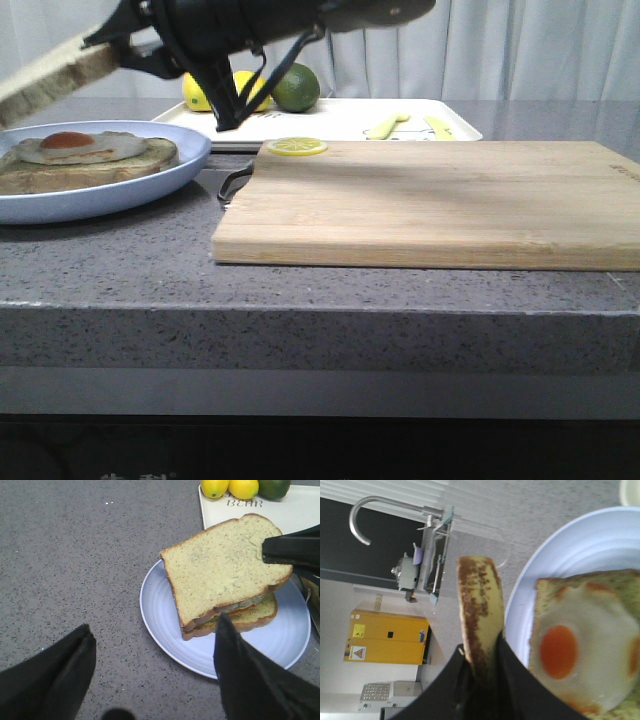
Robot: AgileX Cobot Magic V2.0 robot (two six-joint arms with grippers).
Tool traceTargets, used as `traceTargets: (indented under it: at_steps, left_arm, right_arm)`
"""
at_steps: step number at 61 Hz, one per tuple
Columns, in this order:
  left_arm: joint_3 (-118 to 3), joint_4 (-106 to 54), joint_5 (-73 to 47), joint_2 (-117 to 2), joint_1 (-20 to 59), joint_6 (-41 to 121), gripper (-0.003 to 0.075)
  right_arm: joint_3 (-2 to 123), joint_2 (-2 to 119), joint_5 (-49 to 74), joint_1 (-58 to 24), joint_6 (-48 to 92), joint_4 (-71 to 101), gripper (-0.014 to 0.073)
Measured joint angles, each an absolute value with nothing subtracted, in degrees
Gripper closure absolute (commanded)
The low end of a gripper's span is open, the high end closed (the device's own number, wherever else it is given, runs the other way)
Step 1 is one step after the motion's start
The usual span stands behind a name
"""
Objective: Place bread and move sandwich to tray
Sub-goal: 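Lower the bread onto the egg toast and open the right gripper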
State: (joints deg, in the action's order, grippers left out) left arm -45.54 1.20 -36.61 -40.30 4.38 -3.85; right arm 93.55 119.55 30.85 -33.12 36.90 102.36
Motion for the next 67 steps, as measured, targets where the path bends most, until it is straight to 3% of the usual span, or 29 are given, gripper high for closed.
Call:
traceTargets:
  at_steps: [27, 46, 67]
  left_arm:
    - [-45.54, 1.20, -36.61, -40.30, 4.38, -3.85, 0.0225]
    - [-45.54, 1.20, -36.82, -40.30, 4.38, -3.85, 0.0225]
    - [-45.54, 1.20, -37.60, -40.30, 4.38, -3.85, 0.0225]
  right_arm:
    - [93.60, 120.13, 32.14, -33.02, 38.28, 102.62, 0.0219]
    - [92.39, 117.95, 36.38, -29.67, 38.88, 94.49, 0.0216]
    - [84.32, 104.24, 36.76, -25.67, 38.78, 74.86, 0.0216]
